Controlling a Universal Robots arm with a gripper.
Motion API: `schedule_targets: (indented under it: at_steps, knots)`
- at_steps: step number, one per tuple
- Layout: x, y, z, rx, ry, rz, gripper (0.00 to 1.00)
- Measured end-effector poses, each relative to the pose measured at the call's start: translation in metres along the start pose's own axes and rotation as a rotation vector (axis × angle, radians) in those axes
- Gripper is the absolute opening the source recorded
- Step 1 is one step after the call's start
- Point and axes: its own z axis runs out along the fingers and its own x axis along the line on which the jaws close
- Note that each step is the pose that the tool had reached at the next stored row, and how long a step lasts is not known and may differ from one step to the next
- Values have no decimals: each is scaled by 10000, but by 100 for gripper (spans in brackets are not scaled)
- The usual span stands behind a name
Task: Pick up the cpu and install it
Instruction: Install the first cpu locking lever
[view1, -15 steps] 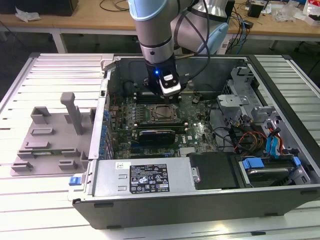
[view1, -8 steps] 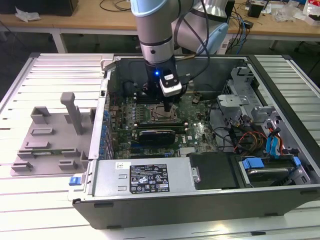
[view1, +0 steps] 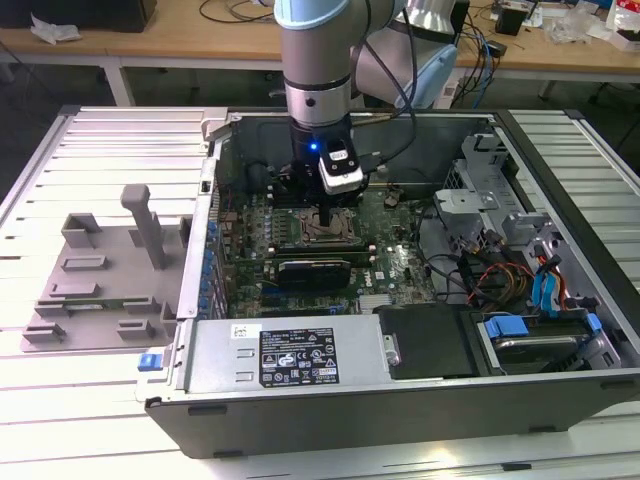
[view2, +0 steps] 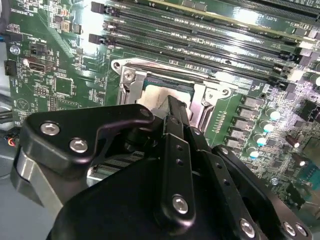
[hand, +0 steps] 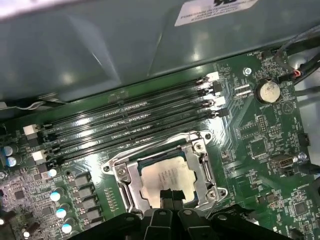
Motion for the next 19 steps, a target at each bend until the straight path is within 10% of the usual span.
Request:
schedule_targets:
  at_steps: [14,19]
  knots:
    - [1,2,23,-325,-69,-3323,11]
    - [-42,4,-98,-190,130,-3483,11]
